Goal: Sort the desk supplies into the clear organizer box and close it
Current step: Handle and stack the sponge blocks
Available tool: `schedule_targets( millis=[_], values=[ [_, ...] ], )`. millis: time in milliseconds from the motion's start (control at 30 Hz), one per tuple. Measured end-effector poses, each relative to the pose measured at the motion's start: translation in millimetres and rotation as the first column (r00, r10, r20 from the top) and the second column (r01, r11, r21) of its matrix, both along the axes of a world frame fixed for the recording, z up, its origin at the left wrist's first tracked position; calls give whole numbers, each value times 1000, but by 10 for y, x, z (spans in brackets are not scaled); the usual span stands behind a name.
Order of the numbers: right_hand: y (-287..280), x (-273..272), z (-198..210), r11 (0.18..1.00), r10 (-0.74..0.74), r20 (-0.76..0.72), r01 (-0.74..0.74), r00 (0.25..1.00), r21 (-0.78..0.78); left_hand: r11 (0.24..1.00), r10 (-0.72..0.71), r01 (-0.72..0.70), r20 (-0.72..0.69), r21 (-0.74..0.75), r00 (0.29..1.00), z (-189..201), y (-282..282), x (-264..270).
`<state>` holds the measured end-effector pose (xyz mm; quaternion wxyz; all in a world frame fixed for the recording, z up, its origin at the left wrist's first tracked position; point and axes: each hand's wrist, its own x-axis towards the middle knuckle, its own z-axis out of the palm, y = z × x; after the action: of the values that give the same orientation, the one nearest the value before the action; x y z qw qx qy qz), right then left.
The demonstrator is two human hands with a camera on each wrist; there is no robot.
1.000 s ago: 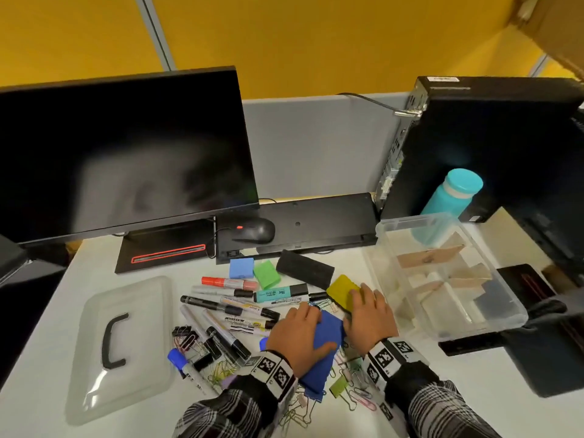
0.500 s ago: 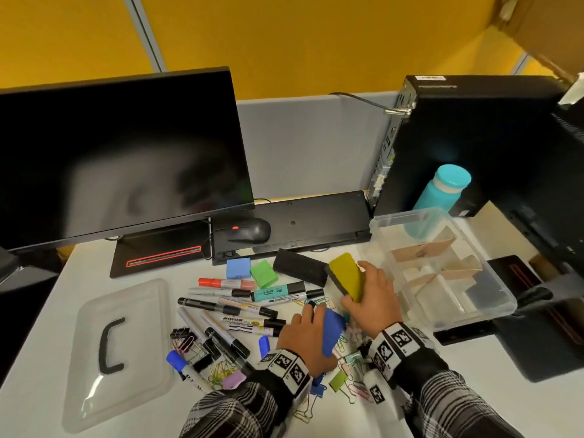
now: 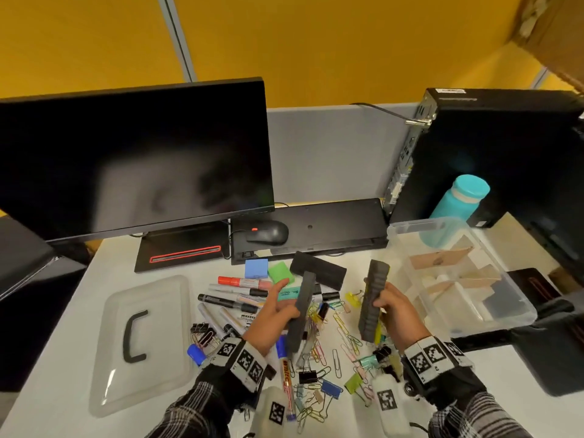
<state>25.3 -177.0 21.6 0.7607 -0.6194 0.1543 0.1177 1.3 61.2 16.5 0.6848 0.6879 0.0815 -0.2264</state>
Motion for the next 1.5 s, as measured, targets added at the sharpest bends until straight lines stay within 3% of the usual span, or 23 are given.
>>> schedule_targets(
  millis=[167, 233, 300, 367, 433, 533, 633, 767, 967, 1133, 1200, 1367, 1500],
  values=[
    [55, -73, -56, 980, 57, -66, -44, 996, 193, 953, 132, -161, -129, -257, 983, 27, 185, 10],
    [78, -102, -77, 978, 69, -70, -54, 995, 200, 933, 163, -196, -131, -302, 978, 11, 216, 8],
    [109, -131, -92, 993, 76, -48, -71, 996, 91, 934, 170, -205, -140, -294, 976, -30, 239, 28],
    [136, -193, -48, 976, 175, 3, -173, 985, -133, 958, 142, -174, -150, -227, 978, -49, 249, 63],
    [174, -266, 1, 896, 305, 32, -276, 952, -349, 978, 111, -135, -153, -160, 982, -38, 244, 96],
    [251, -321, 27, 800, 353, 93, -249, 931, -547, 980, 111, -136, -168, -145, 980, -63, 233, 147],
    [316, -334, 73, 762, 410, 163, -239, 898, -601, 976, 130, -159, -183, -151, 974, -64, 190, 180],
    [402, -378, 158, 700, 555, 234, -297, 798, -649, 961, 123, -162, -182, -222, 976, -35, 96, 202],
    [462, -423, 133, 478, 746, 130, -390, 653, -787, 949, 143, -187, -182, -254, 973, -13, -15, 248],
    [297, -480, 75, 340, 793, 10, -428, 610, -837, 941, 174, -217, -179, -259, 968, 4, 47, 246],
    [241, -497, 83, 343, 783, 1, -431, 622, -835, 939, 184, -232, -198, -255, 963, -7, 88, 224],
    [393, -451, 227, 450, 788, 137, -409, 601, -794, 945, 169, -223, -227, -238, 959, -14, 30, 163],
    [539, -431, 289, 431, 811, 141, -416, 568, -801, 930, 206, -261, -223, -258, 953, 19, -14, 226]
  ],
)
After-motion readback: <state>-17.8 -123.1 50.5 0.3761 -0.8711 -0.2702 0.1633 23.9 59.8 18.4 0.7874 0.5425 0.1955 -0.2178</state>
